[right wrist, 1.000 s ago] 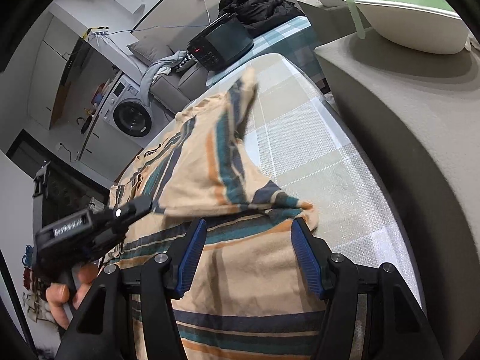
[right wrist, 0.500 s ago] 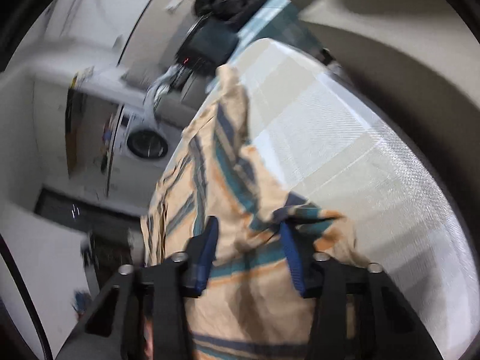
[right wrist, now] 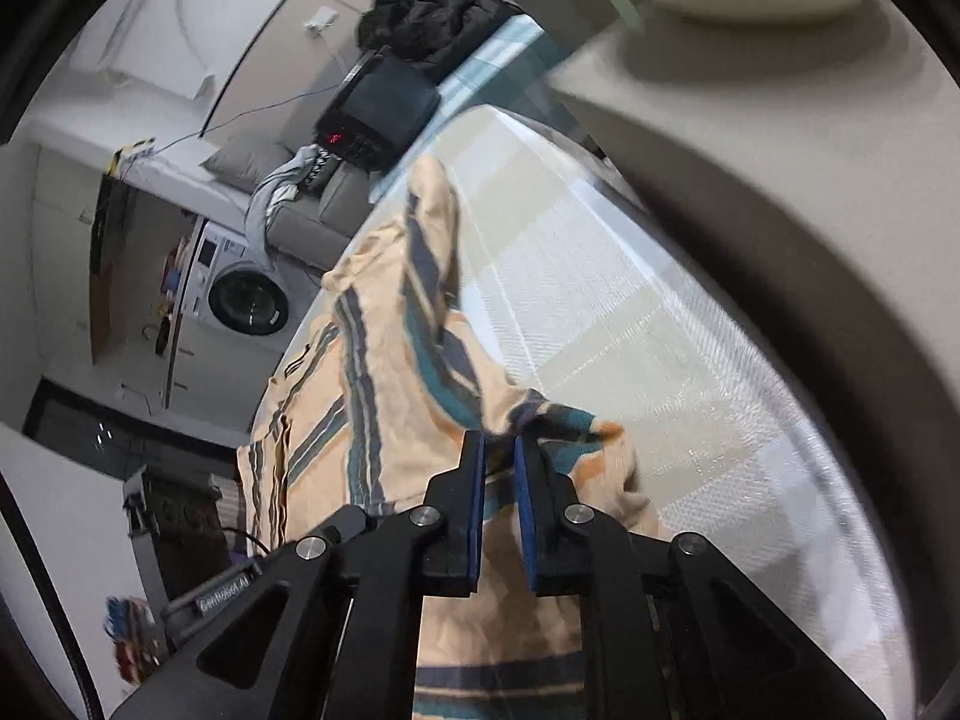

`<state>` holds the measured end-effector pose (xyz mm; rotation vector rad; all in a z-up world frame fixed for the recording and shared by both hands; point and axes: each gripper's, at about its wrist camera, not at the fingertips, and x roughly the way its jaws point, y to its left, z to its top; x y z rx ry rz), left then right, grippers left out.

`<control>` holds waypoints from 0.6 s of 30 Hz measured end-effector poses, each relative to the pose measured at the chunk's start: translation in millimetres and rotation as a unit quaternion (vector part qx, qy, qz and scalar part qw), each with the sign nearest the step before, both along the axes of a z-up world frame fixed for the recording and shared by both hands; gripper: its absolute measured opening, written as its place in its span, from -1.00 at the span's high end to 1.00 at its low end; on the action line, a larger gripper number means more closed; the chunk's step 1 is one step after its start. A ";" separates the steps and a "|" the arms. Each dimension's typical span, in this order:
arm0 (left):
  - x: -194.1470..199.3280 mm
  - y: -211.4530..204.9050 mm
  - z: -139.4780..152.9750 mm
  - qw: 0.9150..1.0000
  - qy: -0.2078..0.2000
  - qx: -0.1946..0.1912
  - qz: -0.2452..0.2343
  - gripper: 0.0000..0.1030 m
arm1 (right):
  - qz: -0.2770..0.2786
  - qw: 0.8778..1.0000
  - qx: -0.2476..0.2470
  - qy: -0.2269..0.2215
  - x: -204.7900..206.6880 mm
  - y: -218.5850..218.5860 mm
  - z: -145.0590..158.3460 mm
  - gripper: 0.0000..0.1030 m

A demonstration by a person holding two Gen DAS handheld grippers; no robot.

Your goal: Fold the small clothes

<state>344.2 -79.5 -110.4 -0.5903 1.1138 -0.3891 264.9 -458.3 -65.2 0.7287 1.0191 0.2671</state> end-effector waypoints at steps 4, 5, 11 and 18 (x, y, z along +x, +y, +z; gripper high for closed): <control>9.2 11.0 17.9 1.000 -0.017 0.017 0.016 0.67 | -0.008 1.000 -0.004 -0.014 2.4 -2.2 9.9 0.43; 14.2 11.6 20.4 0.999 -0.018 0.021 0.021 0.61 | -0.017 1.000 0.007 -0.006 6.7 -3.8 5.4 0.43; 70.7 -17.3 31.9 0.999 -0.037 0.021 -0.002 0.61 | -0.031 0.999 -0.025 -0.020 16.1 1.2 10.5 0.43; 115.4 -61.7 16.7 0.998 -0.035 0.029 -0.036 0.60 | 0.081 0.985 -0.151 -0.026 34.3 29.0 4.3 0.35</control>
